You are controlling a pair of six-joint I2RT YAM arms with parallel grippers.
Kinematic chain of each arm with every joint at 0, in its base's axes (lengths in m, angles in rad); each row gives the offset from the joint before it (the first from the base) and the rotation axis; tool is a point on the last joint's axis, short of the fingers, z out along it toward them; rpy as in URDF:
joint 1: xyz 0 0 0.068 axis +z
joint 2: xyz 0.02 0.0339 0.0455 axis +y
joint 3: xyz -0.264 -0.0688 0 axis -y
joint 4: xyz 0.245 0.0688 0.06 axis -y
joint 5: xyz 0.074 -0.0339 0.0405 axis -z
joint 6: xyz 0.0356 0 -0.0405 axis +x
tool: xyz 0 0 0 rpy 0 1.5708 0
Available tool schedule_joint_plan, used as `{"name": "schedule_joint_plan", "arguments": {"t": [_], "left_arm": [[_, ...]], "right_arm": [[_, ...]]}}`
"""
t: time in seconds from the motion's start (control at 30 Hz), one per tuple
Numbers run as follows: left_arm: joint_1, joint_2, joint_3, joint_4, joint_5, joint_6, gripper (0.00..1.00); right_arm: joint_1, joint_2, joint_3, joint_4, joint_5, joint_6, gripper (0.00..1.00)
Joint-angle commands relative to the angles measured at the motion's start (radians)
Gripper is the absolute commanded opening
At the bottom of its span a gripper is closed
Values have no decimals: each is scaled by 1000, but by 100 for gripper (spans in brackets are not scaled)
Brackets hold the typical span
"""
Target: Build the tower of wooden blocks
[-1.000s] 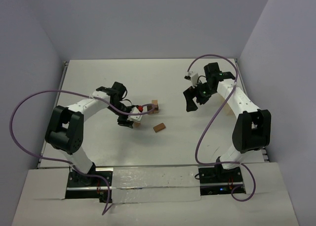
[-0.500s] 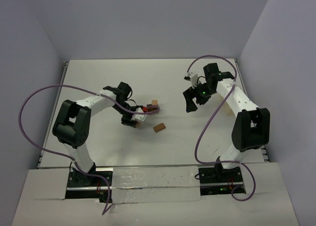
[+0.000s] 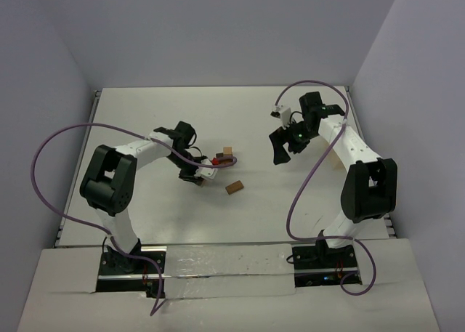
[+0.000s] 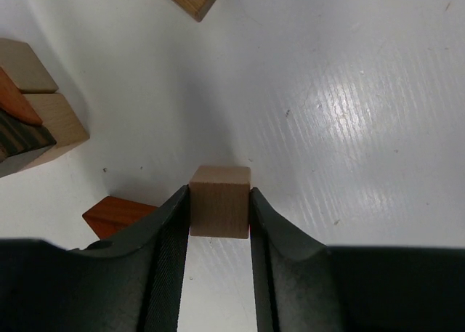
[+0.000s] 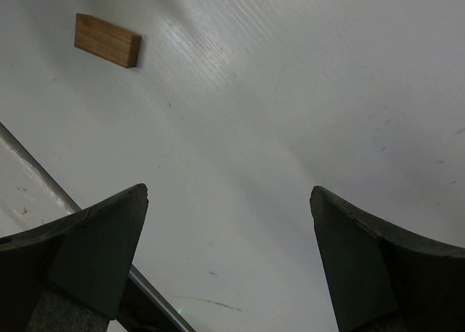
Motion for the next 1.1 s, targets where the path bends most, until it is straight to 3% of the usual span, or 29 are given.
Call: {"name": "schedule_joint_plan", "arguments": {"t": [0.0,0.3,0.57,1.07], "left_arm": [[-6,-42,0,46,8,-52,31],[-23,-84,171,34,-18,-460,1],[-60,-75,273,75,-132,-656,0],[-86,59,403,95,-170,-754,1]], "right_arm": [[-3,-1,38,-16,-19,-11,100],[-2,0,43,-24,-32,-15,100],[-3,4,36,-31,-43,-25,100],[-2,2,33,-31,-29,-28,100]]}}
